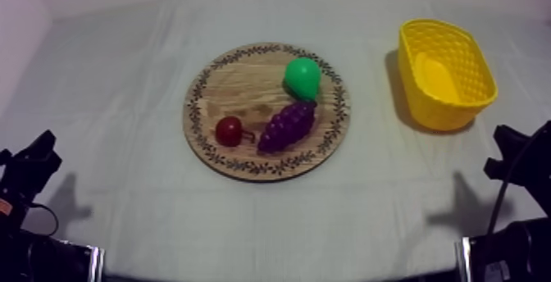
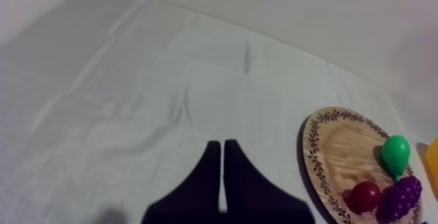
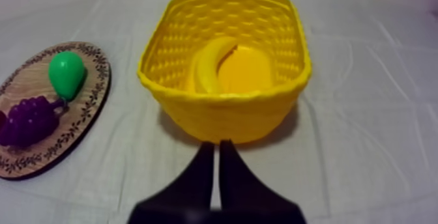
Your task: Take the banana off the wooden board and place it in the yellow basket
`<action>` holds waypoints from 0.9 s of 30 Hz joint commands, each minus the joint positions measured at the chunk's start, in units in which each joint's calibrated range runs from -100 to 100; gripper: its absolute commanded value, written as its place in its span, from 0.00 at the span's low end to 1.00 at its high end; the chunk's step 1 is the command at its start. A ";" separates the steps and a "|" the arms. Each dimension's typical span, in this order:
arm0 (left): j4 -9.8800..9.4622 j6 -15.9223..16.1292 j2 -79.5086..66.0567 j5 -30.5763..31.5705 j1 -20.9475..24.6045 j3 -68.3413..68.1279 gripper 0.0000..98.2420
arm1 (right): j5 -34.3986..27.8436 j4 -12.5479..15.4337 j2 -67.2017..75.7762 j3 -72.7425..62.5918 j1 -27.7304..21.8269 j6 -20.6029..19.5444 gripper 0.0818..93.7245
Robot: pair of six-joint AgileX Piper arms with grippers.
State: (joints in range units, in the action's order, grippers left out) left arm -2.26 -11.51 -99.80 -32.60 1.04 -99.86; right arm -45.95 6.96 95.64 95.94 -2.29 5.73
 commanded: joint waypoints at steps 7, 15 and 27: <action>-0.01 0.02 -0.03 0.02 0.01 -0.03 0.00 | 1.31 -4.60 0.03 1.69 0.43 -4.79 0.00; -0.01 0.01 -0.03 0.02 0.01 -0.03 0.00 | 8.19 -5.80 0.03 3.59 1.73 5.41 0.00; -0.01 0.01 -0.03 0.02 0.01 -0.03 0.00 | 8.76 -5.86 0.03 3.73 1.90 6.83 0.00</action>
State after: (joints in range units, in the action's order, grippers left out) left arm -2.26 -11.51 -99.80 -32.60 1.04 -99.86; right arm -37.27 1.11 95.64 99.61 -0.36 13.08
